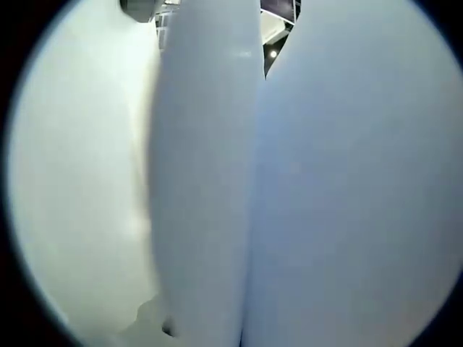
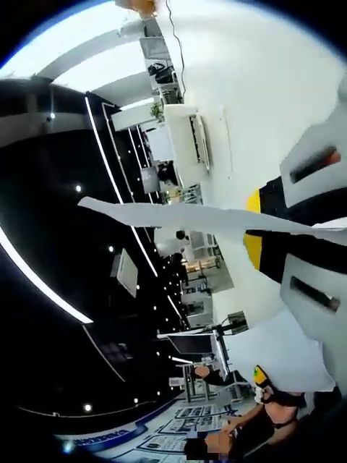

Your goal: Organize the stack of printing papers by aligning and flattening the scattered papers on the table

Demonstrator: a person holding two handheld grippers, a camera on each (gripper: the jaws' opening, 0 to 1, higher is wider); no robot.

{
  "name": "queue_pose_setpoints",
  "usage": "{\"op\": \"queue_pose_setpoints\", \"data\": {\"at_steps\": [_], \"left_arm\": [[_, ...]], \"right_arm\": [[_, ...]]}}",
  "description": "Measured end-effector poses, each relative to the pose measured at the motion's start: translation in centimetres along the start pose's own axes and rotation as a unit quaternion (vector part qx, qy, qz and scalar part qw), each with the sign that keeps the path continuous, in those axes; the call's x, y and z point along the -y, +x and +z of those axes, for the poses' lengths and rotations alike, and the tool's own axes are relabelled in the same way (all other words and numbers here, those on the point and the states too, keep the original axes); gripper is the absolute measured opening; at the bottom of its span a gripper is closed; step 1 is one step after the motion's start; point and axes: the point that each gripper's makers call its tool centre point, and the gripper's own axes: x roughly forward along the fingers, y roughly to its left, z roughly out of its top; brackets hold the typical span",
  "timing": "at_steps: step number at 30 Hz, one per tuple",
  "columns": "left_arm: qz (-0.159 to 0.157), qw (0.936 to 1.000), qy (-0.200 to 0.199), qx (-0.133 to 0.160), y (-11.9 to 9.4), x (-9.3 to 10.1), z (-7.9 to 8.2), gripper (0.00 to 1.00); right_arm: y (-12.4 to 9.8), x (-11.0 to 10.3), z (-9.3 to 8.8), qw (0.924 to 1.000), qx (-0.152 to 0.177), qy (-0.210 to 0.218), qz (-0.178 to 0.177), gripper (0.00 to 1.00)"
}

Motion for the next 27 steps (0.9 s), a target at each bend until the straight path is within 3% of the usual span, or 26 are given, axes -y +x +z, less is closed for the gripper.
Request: {"op": "queue_pose_setpoints", "data": {"at_steps": [16, 27], "left_arm": [[0.0, 1.0, 0.002, 0.0, 0.0, 0.0, 0.0, 0.07], [0.002, 1.0, 0.008, 0.003, -0.1, -0.1, 0.1, 0.07]], "right_arm": [[-0.6, -1.9, 2.2, 0.9994, 0.032, -0.004, 0.016, 0.0], [-1.6, -4.7, 5.5, 0.9968, 0.071, -0.009, 0.037, 0.0]]}}
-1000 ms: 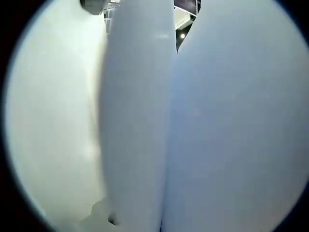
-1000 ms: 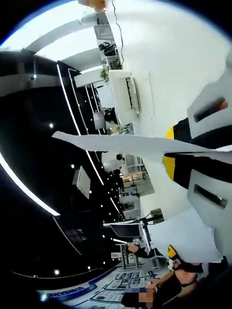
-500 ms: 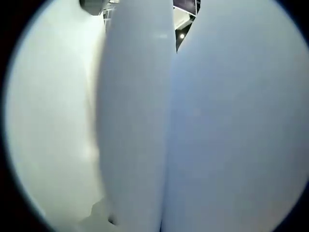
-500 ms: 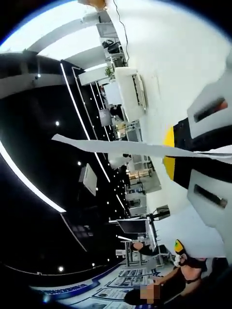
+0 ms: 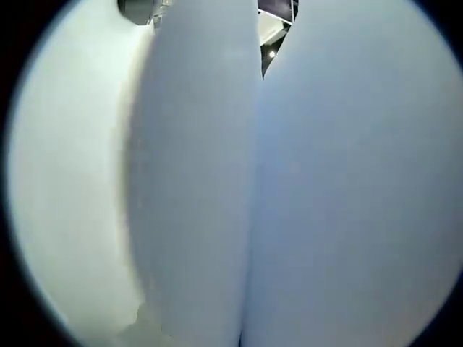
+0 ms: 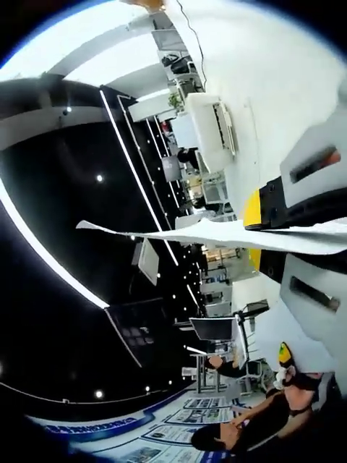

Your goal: Organize the stack of printing papers by aligning and flattening the scattered papers on the table

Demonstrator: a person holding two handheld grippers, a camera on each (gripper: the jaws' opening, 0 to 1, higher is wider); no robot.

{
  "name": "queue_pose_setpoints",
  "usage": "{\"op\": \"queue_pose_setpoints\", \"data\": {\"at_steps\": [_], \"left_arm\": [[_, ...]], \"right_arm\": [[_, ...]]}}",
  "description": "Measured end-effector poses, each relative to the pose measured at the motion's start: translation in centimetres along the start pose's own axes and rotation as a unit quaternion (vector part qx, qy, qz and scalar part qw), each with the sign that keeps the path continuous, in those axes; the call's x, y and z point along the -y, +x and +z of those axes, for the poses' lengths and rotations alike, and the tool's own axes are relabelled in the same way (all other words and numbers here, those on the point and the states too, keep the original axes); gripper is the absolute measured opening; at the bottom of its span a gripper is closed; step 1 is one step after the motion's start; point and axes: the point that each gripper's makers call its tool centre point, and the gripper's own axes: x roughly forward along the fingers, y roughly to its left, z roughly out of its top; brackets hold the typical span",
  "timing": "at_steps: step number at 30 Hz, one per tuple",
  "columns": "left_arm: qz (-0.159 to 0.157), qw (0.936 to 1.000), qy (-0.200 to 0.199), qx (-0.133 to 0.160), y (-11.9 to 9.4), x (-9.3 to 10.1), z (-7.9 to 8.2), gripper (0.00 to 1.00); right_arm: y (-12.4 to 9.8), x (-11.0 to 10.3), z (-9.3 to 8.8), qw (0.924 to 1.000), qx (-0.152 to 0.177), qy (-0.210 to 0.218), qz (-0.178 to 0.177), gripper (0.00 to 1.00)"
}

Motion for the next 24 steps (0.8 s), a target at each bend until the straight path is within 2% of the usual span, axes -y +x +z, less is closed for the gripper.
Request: {"op": "queue_pose_setpoints", "data": {"at_steps": [12, 24], "left_arm": [[-0.001, 1.0, 0.001, 0.0, -0.1, 0.0, 0.0, 0.07], [-0.001, 1.0, 0.001, 0.0, -0.1, 0.0, 0.0, 0.07]], "right_arm": [[-0.1, -3.3, 3.9, 0.9987, 0.04, -0.006, 0.032, 0.0], [-0.4, -4.9, 6.7, 0.9962, 0.068, 0.001, 0.054, 0.0]]}}
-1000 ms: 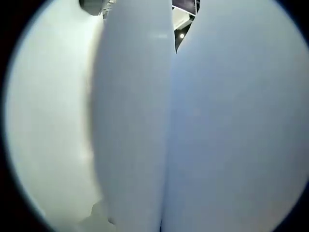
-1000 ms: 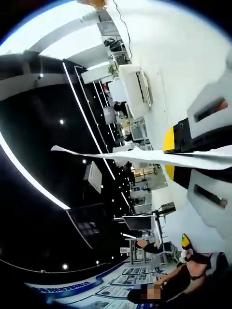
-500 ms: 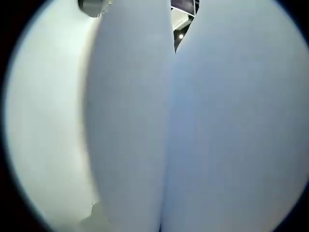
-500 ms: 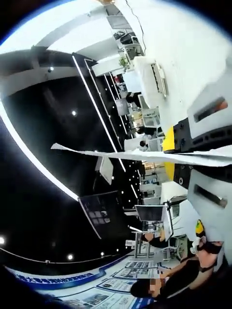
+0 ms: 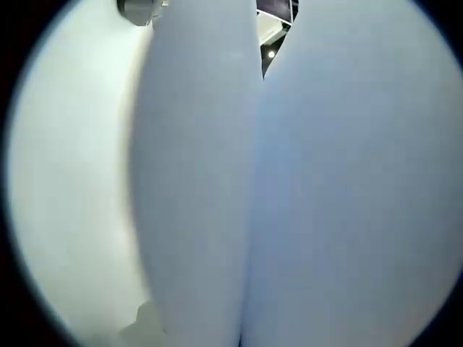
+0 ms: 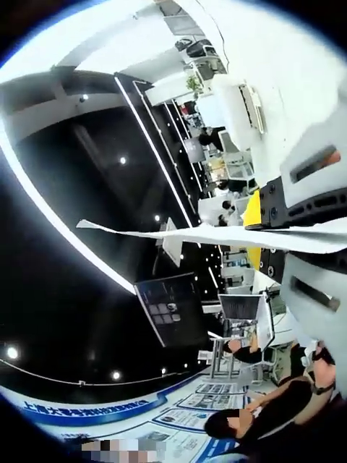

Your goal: Organize the stack of printing papers by aligning and flattening the scattered papers on the table

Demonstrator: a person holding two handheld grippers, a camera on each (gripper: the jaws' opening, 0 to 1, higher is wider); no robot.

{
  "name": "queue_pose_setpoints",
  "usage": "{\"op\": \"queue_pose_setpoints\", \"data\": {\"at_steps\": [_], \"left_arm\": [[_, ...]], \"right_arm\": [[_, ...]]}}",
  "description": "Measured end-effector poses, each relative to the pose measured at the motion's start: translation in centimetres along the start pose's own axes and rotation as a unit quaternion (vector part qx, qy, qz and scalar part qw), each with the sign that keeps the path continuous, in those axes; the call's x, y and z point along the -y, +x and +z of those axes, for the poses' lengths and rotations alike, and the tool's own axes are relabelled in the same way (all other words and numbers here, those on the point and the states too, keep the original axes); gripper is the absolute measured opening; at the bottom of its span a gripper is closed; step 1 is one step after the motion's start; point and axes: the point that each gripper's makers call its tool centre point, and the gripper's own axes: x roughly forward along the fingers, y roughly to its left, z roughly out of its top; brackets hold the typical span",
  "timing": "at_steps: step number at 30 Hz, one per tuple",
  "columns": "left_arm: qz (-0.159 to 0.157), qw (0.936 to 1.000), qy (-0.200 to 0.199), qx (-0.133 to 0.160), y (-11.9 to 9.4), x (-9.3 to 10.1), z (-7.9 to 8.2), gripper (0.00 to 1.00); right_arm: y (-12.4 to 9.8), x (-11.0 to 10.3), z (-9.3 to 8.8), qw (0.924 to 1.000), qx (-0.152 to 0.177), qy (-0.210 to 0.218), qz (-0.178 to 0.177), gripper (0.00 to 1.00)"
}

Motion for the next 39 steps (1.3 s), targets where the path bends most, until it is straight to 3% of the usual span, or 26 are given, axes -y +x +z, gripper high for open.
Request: {"op": "queue_pose_setpoints", "data": {"at_steps": [21, 39], "left_arm": [[-0.003, 1.0, 0.001, 0.001, 0.0, 0.1, 0.0, 0.08], [-0.004, 1.0, 0.0, 0.003, 0.0, 0.1, 0.1, 0.13]], "right_arm": [[-0.6, -0.6, 1.2, 0.9996, 0.023, 0.014, 0.005, 0.0], [-0.6, -0.7, 0.3, 0.9995, 0.016, 0.028, 0.006, 0.0]]}}
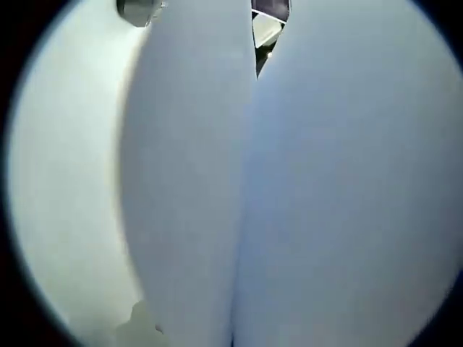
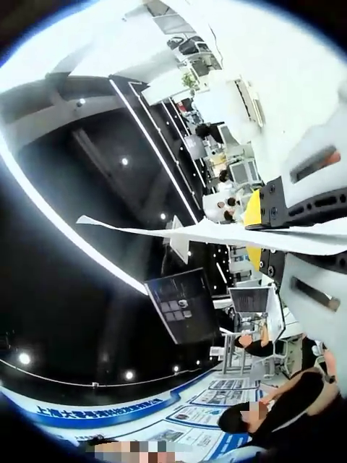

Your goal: Organize the stack of printing papers by aligning and flattening the scattered papers on the table

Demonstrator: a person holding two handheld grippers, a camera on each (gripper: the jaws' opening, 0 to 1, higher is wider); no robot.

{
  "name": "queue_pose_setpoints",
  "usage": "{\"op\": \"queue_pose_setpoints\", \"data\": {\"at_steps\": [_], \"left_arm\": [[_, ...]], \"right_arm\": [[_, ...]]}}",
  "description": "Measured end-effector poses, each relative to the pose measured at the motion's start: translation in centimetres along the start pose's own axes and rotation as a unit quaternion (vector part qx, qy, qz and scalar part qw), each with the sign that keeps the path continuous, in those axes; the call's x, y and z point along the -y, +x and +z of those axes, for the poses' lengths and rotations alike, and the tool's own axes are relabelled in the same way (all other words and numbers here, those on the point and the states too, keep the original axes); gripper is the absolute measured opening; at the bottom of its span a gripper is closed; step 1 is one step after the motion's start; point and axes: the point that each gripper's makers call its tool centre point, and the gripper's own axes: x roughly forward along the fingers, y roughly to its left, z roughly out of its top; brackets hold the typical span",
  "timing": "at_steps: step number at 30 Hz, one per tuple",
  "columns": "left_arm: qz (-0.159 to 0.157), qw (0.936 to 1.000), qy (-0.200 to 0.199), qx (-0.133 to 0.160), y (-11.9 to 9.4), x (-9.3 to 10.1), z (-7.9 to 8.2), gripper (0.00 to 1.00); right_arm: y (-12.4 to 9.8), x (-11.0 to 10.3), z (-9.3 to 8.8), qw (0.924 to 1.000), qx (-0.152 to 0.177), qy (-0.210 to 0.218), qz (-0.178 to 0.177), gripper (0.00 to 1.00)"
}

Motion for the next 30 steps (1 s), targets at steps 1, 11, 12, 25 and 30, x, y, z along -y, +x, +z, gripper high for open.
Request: {"op": "queue_pose_setpoints", "data": {"at_steps": [1, 11, 12, 25, 30], "left_arm": [[0.0, 1.0, 0.0, 0.0, 0.0, 0.0, 0.0, 0.13], [-0.004, 1.0, 0.001, 0.001, 0.0, 0.1, 0.0, 0.16], [-0.004, 1.0, 0.001, 0.001, 0.0, 0.1, 0.0, 0.17], [-0.003, 1.0, 0.001, 0.002, 0.0, 0.2, 0.0, 0.18], [-0.004, 1.0, 0.002, 0.002, 0.0, 0.2, 0.0, 0.18]], "right_arm": [[0.0, -0.1, 0.0, 1.0, 0.0, 0.001, 0.001, 0.0], [0.4, -1.0, -0.2, 0.9999, -0.002, 0.005, 0.012, 0.0], [0.5, -1.1, -0.3, 0.9999, -0.003, 0.005, 0.013, 0.0], [1.7, -2.5, -2.7, 0.9989, -0.02, 0.031, 0.03, 0.0], [2.1, -3.4, -3.4, 0.9978, -0.026, 0.046, 0.041, 0.0]]}}
